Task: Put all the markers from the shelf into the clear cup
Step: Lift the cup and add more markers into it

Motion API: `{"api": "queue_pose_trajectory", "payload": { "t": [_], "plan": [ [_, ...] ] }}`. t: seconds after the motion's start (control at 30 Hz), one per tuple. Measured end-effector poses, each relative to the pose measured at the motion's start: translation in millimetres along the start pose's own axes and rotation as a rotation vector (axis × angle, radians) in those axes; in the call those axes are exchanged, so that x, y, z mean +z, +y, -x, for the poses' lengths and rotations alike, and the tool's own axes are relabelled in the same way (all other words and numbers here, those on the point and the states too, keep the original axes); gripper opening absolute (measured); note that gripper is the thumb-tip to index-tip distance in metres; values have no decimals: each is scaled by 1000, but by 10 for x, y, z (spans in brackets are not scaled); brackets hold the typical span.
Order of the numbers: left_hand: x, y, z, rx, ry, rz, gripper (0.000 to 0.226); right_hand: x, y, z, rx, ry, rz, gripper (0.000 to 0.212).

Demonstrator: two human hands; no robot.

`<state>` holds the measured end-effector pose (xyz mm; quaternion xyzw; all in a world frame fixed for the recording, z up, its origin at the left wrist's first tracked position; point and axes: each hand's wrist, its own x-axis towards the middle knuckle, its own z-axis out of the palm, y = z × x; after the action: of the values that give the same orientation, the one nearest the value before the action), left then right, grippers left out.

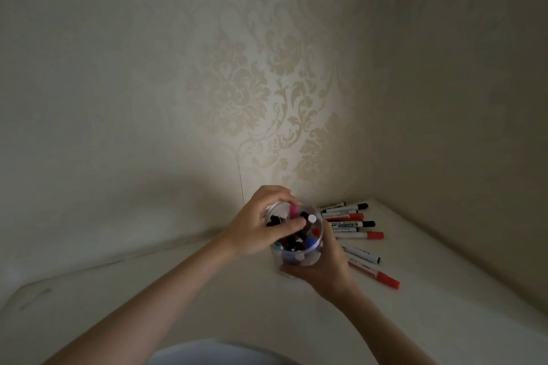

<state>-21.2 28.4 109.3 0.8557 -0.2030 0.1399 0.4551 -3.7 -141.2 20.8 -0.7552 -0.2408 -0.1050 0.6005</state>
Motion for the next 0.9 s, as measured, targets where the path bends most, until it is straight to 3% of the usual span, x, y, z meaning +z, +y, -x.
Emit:
{"api": "queue_pose_trajectory", "payload": {
  "t": [0.1,0.27,0.6,0.77,0.9],
  "plan": [
    [-40,132,-53,64,-37,-195,8,-5,-10,-5,-6,-69,43,96],
    [-18,102,-77,36,-273,-538,14,-52,1,-20,-14,-144,93,101],
    [-93,5,7,-42,-269,-741,18,-179,-14,-84,-58,-156,215,99],
    [24,-15,27,105,-137,-802,15,-142,-57,-42,-118,-169,206,97],
    [140,-118,89,308,95,-760,19,-142,-81,-37,-165,-197,221,99]
  ]
}}
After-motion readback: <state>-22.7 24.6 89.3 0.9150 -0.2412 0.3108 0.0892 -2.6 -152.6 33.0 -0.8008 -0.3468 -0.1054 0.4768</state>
